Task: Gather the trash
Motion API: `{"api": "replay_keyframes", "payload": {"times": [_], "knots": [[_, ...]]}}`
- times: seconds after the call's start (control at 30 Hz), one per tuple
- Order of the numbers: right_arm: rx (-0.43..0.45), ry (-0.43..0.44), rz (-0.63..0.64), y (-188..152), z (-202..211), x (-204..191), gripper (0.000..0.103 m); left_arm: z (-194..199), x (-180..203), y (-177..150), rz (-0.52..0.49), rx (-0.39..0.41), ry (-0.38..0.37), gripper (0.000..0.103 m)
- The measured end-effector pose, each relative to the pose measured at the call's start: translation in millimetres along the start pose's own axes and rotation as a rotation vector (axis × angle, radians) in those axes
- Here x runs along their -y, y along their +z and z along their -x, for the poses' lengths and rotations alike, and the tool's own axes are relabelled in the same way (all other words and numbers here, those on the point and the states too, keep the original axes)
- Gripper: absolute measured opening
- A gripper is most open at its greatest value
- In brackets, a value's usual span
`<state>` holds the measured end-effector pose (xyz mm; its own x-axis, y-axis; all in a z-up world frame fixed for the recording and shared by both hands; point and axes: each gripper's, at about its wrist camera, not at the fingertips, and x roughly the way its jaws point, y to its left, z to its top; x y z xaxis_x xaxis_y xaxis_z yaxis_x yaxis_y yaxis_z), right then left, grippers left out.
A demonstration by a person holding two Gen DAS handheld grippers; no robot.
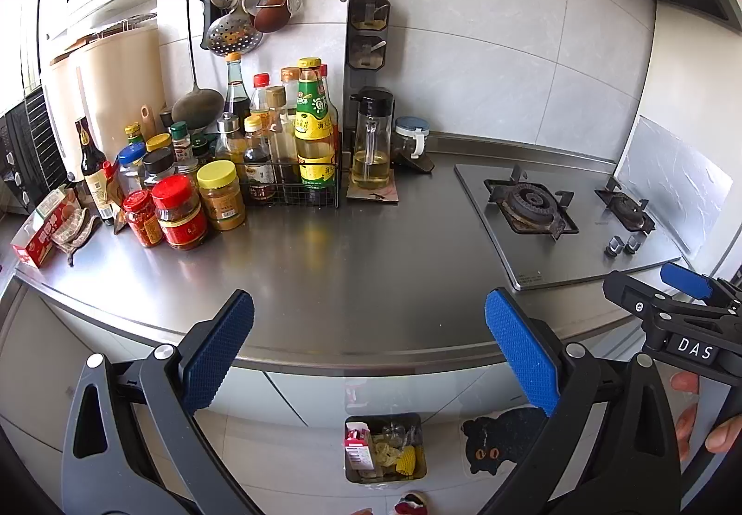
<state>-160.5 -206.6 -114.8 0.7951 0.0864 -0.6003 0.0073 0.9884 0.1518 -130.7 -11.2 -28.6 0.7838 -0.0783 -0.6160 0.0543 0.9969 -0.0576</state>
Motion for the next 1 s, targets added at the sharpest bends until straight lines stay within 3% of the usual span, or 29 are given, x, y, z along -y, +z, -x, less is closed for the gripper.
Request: {"api": "replay_keyframes", "payload": {"times": [0.6,0.77,1.0], "knots": [[-0.004,-0.007,-0.015,2,-4,-6,0.1,-5,-5,3,0.022,-0.012,-0.005,0.095],[-0.007,-0.008,-0.019,2,-6,-4,0.1,-8,-6,2,0.017,-0.019,0.044,0.095],[-0.008,-0.007,-0.016,1,-6,-5,0.1,-11,-9,2,0.034,-0.038,0.035,0.095]]}}
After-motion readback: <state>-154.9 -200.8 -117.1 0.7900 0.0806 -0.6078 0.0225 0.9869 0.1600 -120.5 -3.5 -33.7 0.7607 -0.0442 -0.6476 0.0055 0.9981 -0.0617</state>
